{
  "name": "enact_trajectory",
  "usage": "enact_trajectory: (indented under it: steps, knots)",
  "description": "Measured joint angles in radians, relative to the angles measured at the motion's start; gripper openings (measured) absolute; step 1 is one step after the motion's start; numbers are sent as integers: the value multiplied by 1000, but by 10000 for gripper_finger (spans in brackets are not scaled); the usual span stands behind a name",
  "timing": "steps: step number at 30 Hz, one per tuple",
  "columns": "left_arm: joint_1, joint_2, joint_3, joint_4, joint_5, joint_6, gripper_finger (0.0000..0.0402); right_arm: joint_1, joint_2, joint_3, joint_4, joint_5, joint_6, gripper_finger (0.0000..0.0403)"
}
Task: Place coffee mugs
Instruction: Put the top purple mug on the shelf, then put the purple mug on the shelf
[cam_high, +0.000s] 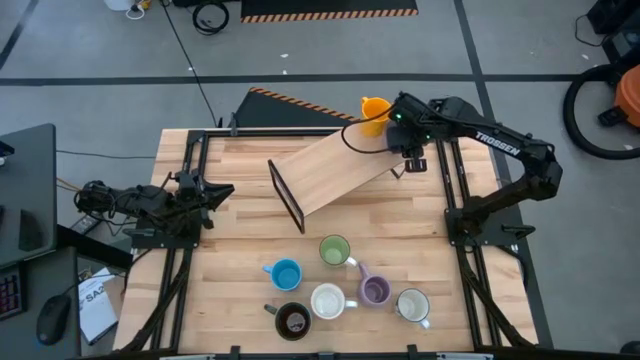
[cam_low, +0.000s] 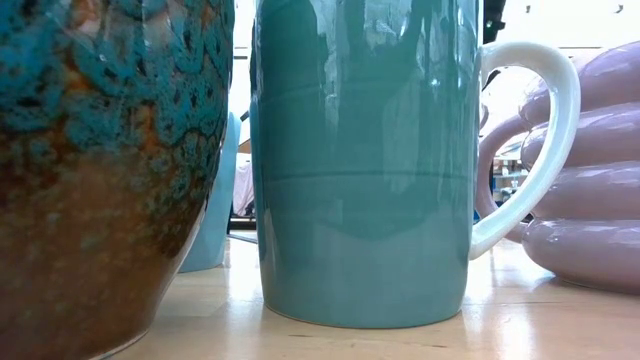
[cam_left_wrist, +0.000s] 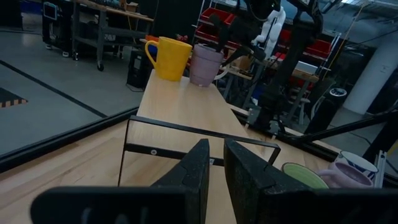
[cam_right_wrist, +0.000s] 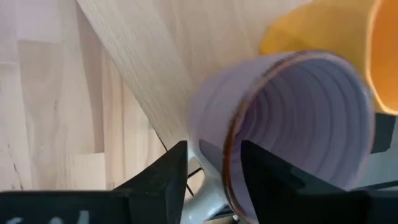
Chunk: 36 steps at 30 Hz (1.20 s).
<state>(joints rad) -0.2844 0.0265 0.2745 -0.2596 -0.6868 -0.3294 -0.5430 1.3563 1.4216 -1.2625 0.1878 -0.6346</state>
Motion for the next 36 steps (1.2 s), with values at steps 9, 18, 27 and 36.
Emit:
enact_trajectory:
  steps: [9, 18, 27, 36]
  knots:
    - [0, 0, 0, 0, 0, 0, 55, 27, -48, 0, 12, 0, 37, 207]
    - [0, 0, 0, 0, 0, 1, 55, 48, -122, 0, 68, 36, 102, 225]
    - [0, 0, 0, 37, 42, 5, 55, 135, -210, 1, 135, 21, 193, 224]
    - [0, 1, -1, 197, 109, 123, 55, 262, -226, 1, 196, -40, 375, 224]
